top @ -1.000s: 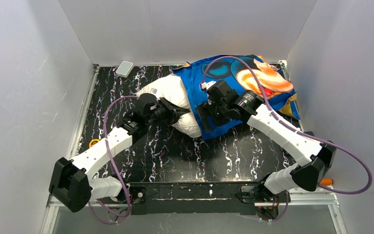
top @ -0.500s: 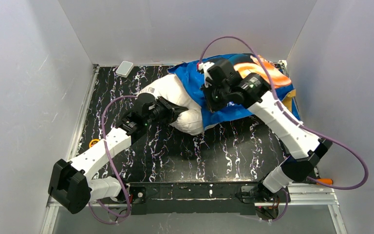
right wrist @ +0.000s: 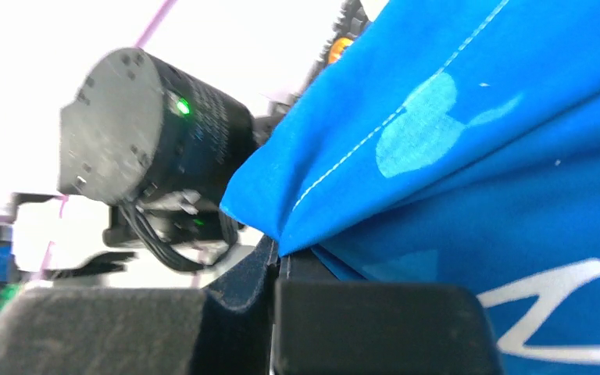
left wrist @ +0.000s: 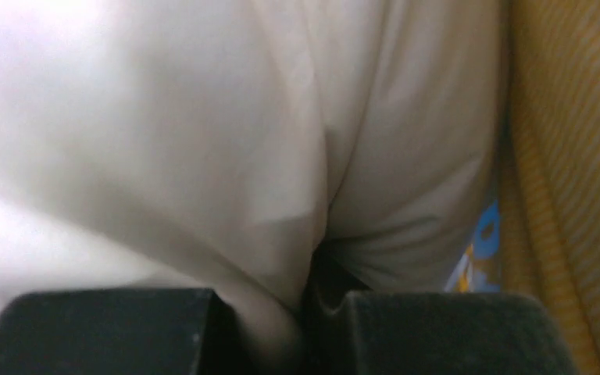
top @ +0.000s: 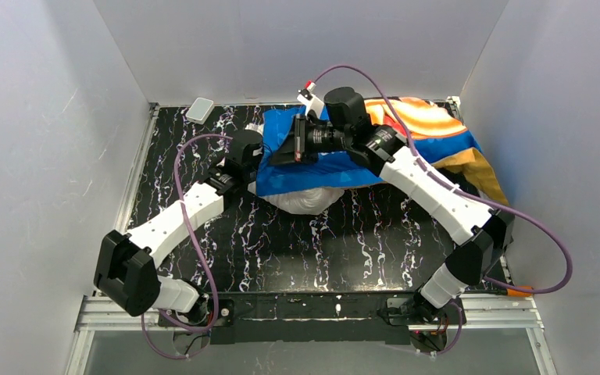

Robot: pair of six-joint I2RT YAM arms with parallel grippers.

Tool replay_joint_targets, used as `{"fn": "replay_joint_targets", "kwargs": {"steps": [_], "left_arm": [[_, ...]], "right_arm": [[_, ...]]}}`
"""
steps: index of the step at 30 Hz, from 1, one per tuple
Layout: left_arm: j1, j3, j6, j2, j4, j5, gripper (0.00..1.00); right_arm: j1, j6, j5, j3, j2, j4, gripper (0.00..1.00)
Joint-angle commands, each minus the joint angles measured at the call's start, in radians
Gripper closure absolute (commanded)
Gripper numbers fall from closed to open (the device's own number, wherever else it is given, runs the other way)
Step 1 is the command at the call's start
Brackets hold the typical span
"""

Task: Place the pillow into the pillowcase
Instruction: Stuff the pillow into the pillowcase.

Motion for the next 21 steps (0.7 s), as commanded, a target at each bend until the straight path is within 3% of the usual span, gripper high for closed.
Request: {"fn": "replay_joint_targets", "kwargs": {"steps": [1, 4, 6, 8, 11, 15, 16, 18, 21], "left_arm": [[-0.049, 0.123, 0.028, 0.045, 0.145, 0.004, 1.00], [-0.051, 0.166, 0.028, 0.098, 0.145, 0.034, 1.00], [-0.064, 0.187, 0.027, 0.124, 0.144, 0.049, 1.00], [-0.082, 0.186, 0.026, 0.125, 0.144, 0.043, 1.00], [-0.092, 0.124, 0.015, 0.075, 0.134, 0.028, 1.00], [-0.093, -0.031, -0.045, -0.082, 0.011, -0.054, 1.00], [-0.093, -0.052, -0.044, -0.126, -0.075, -0.083, 1.00], [-0.093, -0.101, -0.036, -0.221, -0.168, -0.109, 1.00], [-0.093, -0.184, -0.032, -0.327, -0.235, -0.101, 1.00]], "right_arm": [[0.159, 0.578, -0.437, -0.039, -0.059, 0.973, 0.99], [0.161, 0.750, -0.422, -0.088, -0.055, 1.217, 0.99], [0.161, 0.732, -0.428, -0.083, -0.044, 1.202, 0.99], [0.156, 0.603, -0.444, -0.044, -0.036, 1.025, 0.99], [0.109, 0.261, -0.385, 0.053, -0.036, 0.508, 0.99], [-0.014, 0.027, -0.255, 0.084, -0.079, 0.071, 0.96], [-0.043, -0.019, -0.221, 0.084, -0.096, -0.002, 0.81], [-0.089, -0.088, -0.164, 0.080, -0.127, -0.107, 0.69], [-0.120, -0.171, -0.053, 0.106, -0.145, -0.219, 0.33]]}}
